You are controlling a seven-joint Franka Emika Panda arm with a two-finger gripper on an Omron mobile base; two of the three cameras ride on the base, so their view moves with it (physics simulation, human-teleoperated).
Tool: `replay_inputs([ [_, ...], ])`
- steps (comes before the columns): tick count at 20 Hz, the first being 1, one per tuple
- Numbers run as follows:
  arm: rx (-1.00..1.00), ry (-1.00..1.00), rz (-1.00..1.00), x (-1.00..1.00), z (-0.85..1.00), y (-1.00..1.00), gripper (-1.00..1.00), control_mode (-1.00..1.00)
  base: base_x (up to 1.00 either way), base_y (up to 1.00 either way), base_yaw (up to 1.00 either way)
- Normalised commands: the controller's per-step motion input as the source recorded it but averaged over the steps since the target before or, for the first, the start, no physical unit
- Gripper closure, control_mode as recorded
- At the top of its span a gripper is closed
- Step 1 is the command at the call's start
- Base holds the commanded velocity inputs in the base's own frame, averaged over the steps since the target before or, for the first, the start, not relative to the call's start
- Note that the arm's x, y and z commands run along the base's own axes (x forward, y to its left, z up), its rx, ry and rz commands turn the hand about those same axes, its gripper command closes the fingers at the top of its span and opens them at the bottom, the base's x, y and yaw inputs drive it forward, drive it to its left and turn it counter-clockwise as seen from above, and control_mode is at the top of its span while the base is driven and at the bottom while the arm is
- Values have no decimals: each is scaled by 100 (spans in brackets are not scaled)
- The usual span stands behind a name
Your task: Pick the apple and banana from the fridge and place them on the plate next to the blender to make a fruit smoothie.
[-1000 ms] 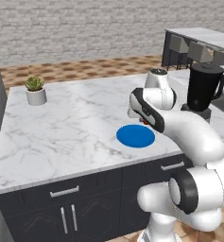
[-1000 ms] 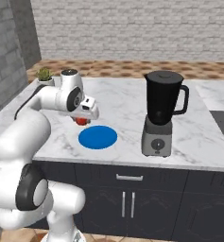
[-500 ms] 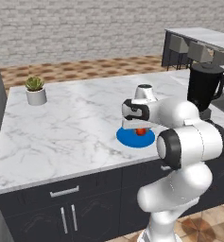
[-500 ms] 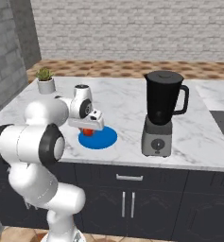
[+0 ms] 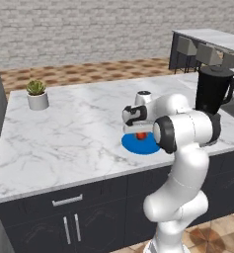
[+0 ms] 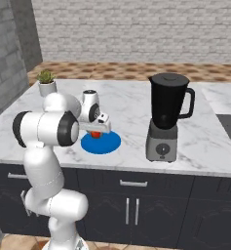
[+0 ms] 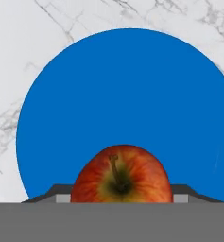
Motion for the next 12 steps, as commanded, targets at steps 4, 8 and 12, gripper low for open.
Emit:
replay_inputs([
  [4,-1,-5,0,14,-8,0,-100,-100,0,0,0],
  [8,0,0,-2,0,1,0,-100,-100,0,0,0],
  [12,0,-1,-2,-8,42,0,-100,-100,0,0,0],
])
